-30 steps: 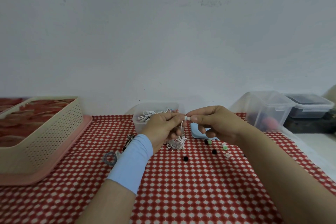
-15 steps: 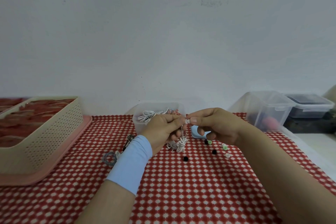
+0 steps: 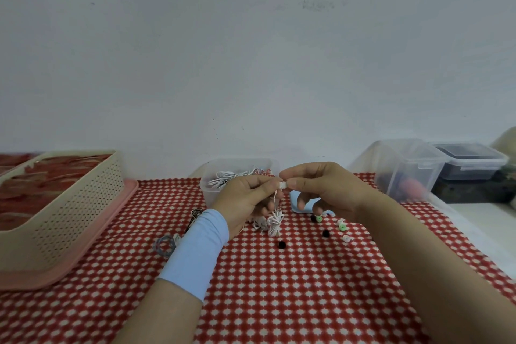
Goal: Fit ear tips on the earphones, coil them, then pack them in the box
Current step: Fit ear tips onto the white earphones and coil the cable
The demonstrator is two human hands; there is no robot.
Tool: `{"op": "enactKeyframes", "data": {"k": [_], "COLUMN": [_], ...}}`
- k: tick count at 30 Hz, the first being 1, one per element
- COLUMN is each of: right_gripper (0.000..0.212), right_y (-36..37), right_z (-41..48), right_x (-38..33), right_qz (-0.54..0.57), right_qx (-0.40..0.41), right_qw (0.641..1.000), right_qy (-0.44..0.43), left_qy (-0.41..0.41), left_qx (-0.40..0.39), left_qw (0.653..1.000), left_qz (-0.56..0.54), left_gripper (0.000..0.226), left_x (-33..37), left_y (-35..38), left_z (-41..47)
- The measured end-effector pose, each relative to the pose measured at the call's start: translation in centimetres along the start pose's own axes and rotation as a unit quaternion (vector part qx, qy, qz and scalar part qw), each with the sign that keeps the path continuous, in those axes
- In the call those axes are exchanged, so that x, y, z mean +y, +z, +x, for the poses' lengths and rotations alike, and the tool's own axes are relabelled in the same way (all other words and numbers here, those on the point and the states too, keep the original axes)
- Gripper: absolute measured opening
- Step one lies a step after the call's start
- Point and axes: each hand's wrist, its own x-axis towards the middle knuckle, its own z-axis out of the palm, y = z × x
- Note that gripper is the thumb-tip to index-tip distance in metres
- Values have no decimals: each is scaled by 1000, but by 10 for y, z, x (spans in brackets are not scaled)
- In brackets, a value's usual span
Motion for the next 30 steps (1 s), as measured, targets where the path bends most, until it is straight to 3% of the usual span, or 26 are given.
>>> {"op": "enactKeyframes", "data": {"k": [6,15,20,26,30], "right_gripper": [13,18,10,12,14], "right_y": [-2,4,6,6,5], "right_z": [-1,4,7,6,0], "right_x": [-2,3,5,3,-3], "right_qz": [-69,-97,-124,-145,-93], "right_qx": [10,50,63,71,41], "right_qw": [997,990,984,978,989], "right_qy": [-25,-92,-114,-133,-109], "left_qy": [9,11,9,10,-1], "left_qx": [6,23,19,1,-7], "left_qw": [999,999,999,1000,999], "left_qz": [49,35,45,-14,-39], "left_gripper": [16,10,16,15,19], "left_x": [2,3,0,-2,-2], "left_y": [-2,-2,-4,-4,-5], "left_z": [1,1,1,1,2]}}
